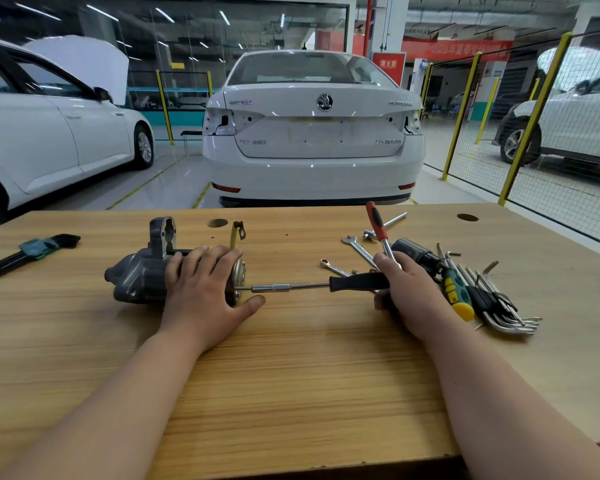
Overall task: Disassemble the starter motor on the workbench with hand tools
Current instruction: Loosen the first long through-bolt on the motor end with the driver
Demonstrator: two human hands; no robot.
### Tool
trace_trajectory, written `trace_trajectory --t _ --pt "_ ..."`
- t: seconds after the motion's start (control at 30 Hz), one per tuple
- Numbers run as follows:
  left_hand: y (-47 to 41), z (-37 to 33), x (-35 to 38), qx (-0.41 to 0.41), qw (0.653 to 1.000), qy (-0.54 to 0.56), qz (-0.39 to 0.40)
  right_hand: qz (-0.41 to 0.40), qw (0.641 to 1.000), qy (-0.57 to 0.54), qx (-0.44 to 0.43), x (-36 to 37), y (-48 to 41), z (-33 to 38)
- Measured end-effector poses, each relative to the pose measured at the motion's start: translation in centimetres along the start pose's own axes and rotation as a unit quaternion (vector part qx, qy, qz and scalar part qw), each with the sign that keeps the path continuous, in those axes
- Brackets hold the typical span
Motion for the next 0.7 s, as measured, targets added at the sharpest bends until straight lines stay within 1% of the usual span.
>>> trace_trajectory --t 0.1,0.2,0.27,0.33,0.4,0.43,0.5,0.6,0.63,0.7 --pt "-0.1 0.1 0.1 -0.004 1.000 -0.004 -0.005 -0.010 0.998 0.066 0.001 -0.3 0.0 0.1" --pt "0.1 0.2 0.2 0.000 1.000 0.010 -0.008 0.004 0.999 0.040 0.009 -0.3 0.0 -0.1" --pt "0.2 0.2 0.2 0.003 1.000 0.018 -0.010 0.028 0.999 -0.018 0.007 -0.1 0.0 -0.3" --pt "0.2 0.2 0.1 0.002 1.000 0.023 -0.007 0.063 0.991 -0.121 0.007 0.4 0.0 -0.4" --pt "0.3 0.1 0.1 0.001 1.000 0.018 0.000 0.102 0.958 -0.268 0.005 1.2 0.1 -0.5" --pt "0.3 0.0 0.1 0.006 1.000 0.015 0.004 0.115 0.940 -0.323 -0.001 1.4 0.0 -0.4" --pt "0.4 -0.5 0.2 0.030 0.999 0.022 0.013 0.123 0.921 -0.370 -0.013 1.6 0.0 -0.3" --pt "0.5 -1.3 0.4 0.070 0.997 0.026 0.027 0.099 0.918 -0.384 -0.011 1.5 -0.1 -0.4" --pt "0.5 -1.4 0.4 0.076 0.996 0.024 0.028 0.085 0.923 -0.374 -0.001 1.4 -0.1 -0.6" --pt "0.5 -1.5 0.4 0.081 0.996 0.020 0.026 0.050 0.949 -0.310 0.024 1.2 -0.2 -1.0"
Point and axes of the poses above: each hand's wrist, its own y-axis away from the middle knuckle, its own x-axis out of the palm, z = x × y, the point moved 8 cm from there along -y, towards the middle knuckle, and after that the axes turned 14 degrees about z, right-handed, at the moved point
